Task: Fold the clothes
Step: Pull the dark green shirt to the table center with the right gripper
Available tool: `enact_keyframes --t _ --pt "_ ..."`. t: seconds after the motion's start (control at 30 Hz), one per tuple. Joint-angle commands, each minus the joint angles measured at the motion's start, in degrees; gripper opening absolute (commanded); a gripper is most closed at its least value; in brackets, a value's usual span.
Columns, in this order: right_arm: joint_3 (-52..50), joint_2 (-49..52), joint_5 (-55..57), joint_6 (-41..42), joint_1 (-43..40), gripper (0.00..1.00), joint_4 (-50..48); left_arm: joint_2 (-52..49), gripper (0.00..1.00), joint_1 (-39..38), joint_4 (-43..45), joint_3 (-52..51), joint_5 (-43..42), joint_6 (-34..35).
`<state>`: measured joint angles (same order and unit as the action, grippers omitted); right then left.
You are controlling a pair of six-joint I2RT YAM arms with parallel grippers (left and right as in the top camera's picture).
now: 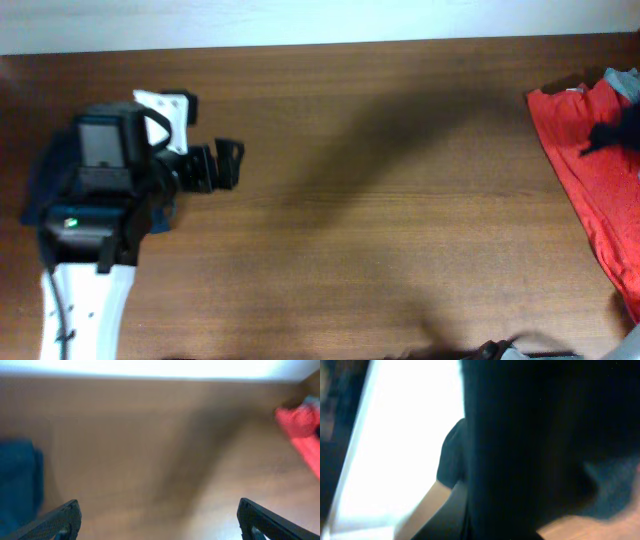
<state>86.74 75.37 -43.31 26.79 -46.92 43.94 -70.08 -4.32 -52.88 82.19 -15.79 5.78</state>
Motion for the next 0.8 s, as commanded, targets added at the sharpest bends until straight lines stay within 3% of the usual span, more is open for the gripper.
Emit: enact_keyframes --t 0.0,0.2,0.4,0.53,0.77 --pt "0.98 -4.9 -2.6 -5.16 12.94 0.04 -0.66 0.42 0.99 0.28 0.02 10.19 0.85 -2.64" --pt "0.98 -6.56 -3.17 -1.62 36.98 0.04 -6.97 0.42 0.99 0.42 -3.54 23.63 10.95 -2.82" --pt "0.98 -5.73 -0.02 -1.9 58.53 0.04 -14.38 0.42 0.99 0.42 -6.82 30.56 18.8 -2.82" --pt "0.96 -4.04 9.38 -2.99 63.01 0.04 -12.33 0.26 0.99 0.42 -7.69 30.58 18.8 -2.82" --pt "0.92 4.28 29.88 -5.62 62.53 0.04 -1.4 -0.59 0.99 0.42 -9.77 30.58 18.6 -2.8"
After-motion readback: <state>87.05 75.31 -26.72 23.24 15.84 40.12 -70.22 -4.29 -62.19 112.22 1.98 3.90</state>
